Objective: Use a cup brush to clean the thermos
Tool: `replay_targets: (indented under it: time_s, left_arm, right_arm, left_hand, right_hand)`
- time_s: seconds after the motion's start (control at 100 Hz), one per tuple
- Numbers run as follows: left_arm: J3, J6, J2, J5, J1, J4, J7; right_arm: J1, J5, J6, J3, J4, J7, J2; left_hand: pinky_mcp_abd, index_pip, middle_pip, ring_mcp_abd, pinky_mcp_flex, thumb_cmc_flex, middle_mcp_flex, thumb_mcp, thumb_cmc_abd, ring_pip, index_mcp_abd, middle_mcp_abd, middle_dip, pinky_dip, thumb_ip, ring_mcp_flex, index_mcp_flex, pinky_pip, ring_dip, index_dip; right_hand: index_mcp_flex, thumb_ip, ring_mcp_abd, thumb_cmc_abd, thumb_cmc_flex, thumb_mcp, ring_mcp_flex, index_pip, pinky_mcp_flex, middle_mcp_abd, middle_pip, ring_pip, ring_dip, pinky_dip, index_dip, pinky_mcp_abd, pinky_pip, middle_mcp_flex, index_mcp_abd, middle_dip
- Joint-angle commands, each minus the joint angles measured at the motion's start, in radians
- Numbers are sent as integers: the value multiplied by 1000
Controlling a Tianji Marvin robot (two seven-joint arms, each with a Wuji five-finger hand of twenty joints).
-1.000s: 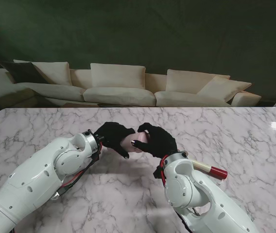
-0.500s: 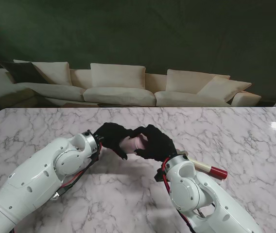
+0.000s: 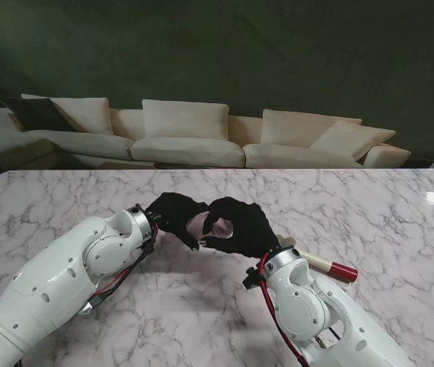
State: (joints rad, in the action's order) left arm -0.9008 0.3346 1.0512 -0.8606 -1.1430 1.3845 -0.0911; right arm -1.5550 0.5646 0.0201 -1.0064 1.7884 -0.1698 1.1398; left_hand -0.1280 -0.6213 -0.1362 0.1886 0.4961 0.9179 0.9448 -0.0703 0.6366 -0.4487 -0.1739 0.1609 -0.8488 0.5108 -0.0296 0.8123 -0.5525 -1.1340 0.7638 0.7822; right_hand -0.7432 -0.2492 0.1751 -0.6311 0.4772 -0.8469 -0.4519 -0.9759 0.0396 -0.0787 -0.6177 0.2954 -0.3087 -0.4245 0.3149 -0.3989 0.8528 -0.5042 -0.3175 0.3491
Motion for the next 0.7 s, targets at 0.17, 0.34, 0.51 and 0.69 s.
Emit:
replay_targets:
  time_s: [0.17, 0.34, 0.51, 0.69]
  left_arm:
    - [1, 11, 7, 3, 14, 6, -4]
    - [0, 20, 7, -3, 14, 11, -2]
    - [3, 26, 6, -7, 16, 15, -2]
    - [4, 24, 5, -11, 18, 19, -10]
  right_arm:
    - [-27, 3, -34, -39, -8, -82, 27]
    - [-23, 29, 134, -51, 22, -51, 24]
    - [-7, 73, 316, -39, 69, 98, -1]
    - [21, 85, 412, 3, 89, 151, -8]
  left_hand:
    - [63, -156, -139, -10, 21, 194, 109, 568, -224, -113, 173, -71, -68, 32, -93, 54, -104, -32, 38, 42]
    - [64, -157, -140, -9, 20, 193, 109, 569, -223, -113, 173, -71, -68, 33, -93, 54, -105, -32, 38, 42]
    - [62, -156, -141, -8, 21, 192, 108, 570, -224, -113, 173, -72, -67, 35, -92, 54, -105, -32, 36, 42]
    - [63, -156, -143, -10, 22, 189, 110, 572, -223, -114, 173, -71, -66, 37, -93, 57, -107, -33, 36, 42]
  right_hand:
    - [337, 136, -78, 113, -118, 12, 90, 334, -20, -27, 98, -86, 59, 22, -11, 33, -35, 188, -35, -61]
    - [644, 150, 27, 250, -255, 226, 19, 423, 125, 204, 88, -27, 23, -63, -68, 49, 112, 330, 285, -76]
    - [656, 153, 63, 334, -435, 282, -172, 565, 374, 246, 65, 154, -72, -88, -115, -9, 361, 310, 364, -71]
    - [646, 151, 80, 331, -497, 243, -559, 624, 842, 307, -35, 462, -193, -9, -42, -15, 705, 139, 392, -18]
